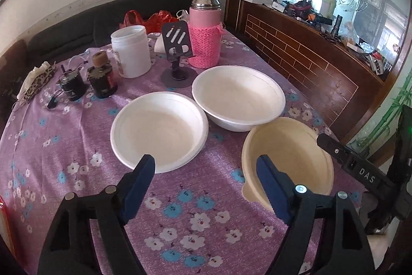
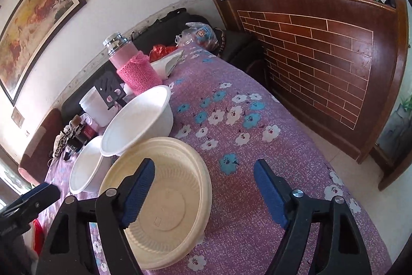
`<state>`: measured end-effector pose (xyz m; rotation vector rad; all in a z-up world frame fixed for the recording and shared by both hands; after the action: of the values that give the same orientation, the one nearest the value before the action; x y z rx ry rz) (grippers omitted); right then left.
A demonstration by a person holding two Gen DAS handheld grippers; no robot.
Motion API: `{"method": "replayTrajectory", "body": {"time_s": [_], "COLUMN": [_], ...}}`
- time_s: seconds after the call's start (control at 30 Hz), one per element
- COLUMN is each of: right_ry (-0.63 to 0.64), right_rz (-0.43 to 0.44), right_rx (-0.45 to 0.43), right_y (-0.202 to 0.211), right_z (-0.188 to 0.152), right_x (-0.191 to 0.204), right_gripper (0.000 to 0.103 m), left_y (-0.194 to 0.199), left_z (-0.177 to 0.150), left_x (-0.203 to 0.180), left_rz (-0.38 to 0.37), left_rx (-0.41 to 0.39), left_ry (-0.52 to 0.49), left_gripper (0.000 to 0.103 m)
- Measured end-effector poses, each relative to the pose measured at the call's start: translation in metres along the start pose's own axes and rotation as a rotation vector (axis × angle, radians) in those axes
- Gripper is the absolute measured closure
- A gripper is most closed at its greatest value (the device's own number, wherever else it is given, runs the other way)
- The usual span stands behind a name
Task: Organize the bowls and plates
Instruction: 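Close both grippers on the rim of the cream plastic plate, then carry the cream plate onto the stacked bowls and open both grippers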
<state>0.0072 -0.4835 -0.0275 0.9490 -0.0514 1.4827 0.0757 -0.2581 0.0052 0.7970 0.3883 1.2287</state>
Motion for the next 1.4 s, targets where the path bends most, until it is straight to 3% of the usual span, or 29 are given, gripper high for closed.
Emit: {"method": "replayTrajectory", "body": {"time_s": [0.27, 0.33, 0.43, 0.5, 0.57, 0.6, 0.7, 1.07, 1.4], "right_ry": [0.016, 0.013, 0.007, 0.007, 0.01, 0.01, 0.007, 0.063, 0.042], "right_rz": [-0.028, -0.033, -0.027, -0.022, -0.02, -0.018, 0.008, 0.073, 0.176], "right_rx": [0.071, 0.082, 0.104, 0.118, 0.132, 0.142, 0.162, 0.159, 0.239], "right_y": [-0.013, -0.015, -0.019, -0.021, -0.024, -0.026, -0.03, -0.032, -0.03], "right_z": [-0.012, -0.014, -0.017, -0.02, -0.022, -0.024, -0.029, -0.033, -0.057], "right_x": [0.0, -0.002, -0.002, -0.001, -0.001, -0.001, 0.002, 0.024, 0.068], "right_gripper": [0.03, 0.031, 0.037, 0.047, 0.059, 0.067, 0.077, 0.078, 0.078], "left_y": [-0.034, -0.043, -0.055, -0.061, -0.064, -0.064, -0.06, -0.043, -0.011], "left_z": [-0.007, -0.012, -0.02, -0.026, -0.03, -0.031, -0.032, -0.049, -0.062], "left_x": [-0.033, -0.04, -0.047, -0.051, -0.053, -0.055, -0.056, -0.038, 0.018], "left_rz": [-0.024, -0.041, -0.062, -0.076, -0.094, -0.101, -0.112, -0.138, -0.148], "left_rx": [0.09, 0.122, 0.172, 0.201, 0.217, 0.22, 0.21, 0.222, 0.203], "left_ry": [-0.008, -0.013, -0.02, -0.021, -0.018, -0.019, -0.017, 0.042, 0.144], "left_gripper": [0.024, 0.033, 0.057, 0.075, 0.082, 0.083, 0.084, 0.084, 0.084]}}
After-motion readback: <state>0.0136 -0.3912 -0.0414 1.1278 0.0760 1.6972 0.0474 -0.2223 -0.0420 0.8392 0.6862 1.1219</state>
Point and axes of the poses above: each gripper's, at about its wrist camera, not at the fingertips, and y roughly against the way its jaws point, x to its left, z to its top, the point moved 8 cm from there along -y, roughly the way its jaws point, and after that the axes turned 15 degrees about z, right-handed, at the moved point
